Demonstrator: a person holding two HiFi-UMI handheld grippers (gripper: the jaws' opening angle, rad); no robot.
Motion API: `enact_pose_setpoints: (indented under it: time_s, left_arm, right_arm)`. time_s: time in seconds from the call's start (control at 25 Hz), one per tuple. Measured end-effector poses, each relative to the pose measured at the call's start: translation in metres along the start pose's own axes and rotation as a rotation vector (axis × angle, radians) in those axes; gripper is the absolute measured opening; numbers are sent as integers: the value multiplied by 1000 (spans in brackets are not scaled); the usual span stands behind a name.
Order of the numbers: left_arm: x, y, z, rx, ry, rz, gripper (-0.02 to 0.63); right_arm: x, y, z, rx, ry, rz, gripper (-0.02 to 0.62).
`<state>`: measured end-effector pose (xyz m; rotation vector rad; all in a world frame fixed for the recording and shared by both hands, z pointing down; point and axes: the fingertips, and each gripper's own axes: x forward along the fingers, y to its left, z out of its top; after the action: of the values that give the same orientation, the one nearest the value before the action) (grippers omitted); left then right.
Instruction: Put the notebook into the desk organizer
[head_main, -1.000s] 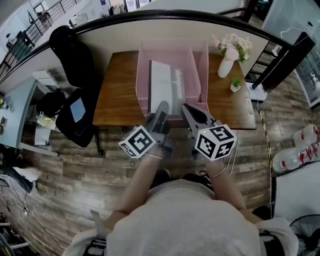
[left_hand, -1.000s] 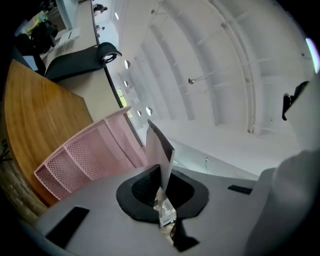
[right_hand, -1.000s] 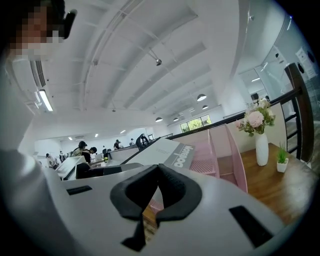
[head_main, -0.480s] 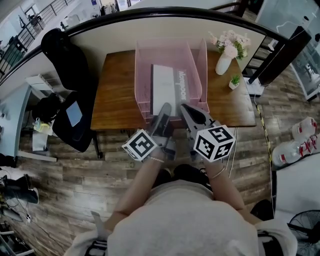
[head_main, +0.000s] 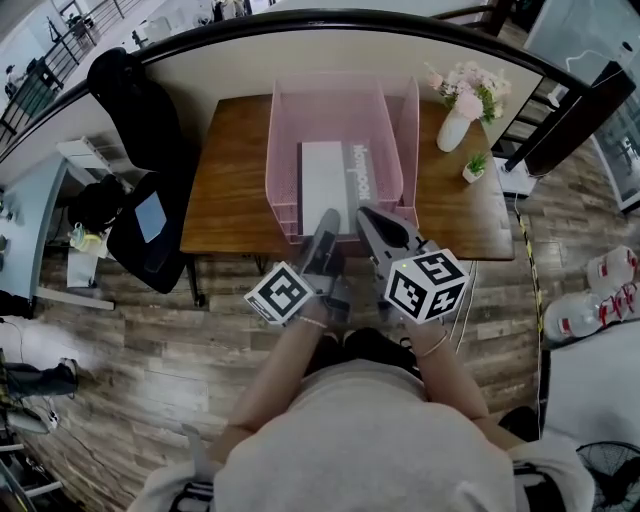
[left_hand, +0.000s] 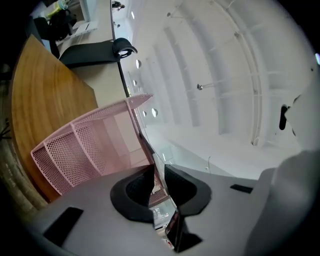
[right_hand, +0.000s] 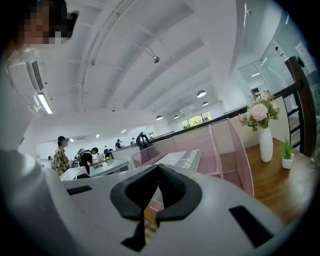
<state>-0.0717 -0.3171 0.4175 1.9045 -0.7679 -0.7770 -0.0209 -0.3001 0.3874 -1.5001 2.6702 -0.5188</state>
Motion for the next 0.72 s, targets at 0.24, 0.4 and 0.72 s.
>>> enact_pose_setpoints:
  time_s: [0.24,0.4,0.72]
  left_arm:
    - [-4,-1,-1,31,-9,46,114]
    - [-11,0,-4,30,-11,75,146]
    - [-23,-5,-16,74,40,56,150]
  right_arm:
    - [-4,-4,-2,18,12,20,11]
    - [-9,-1,-4,33,8,38,11]
    - [-15,6,-6,44,-22,60,11]
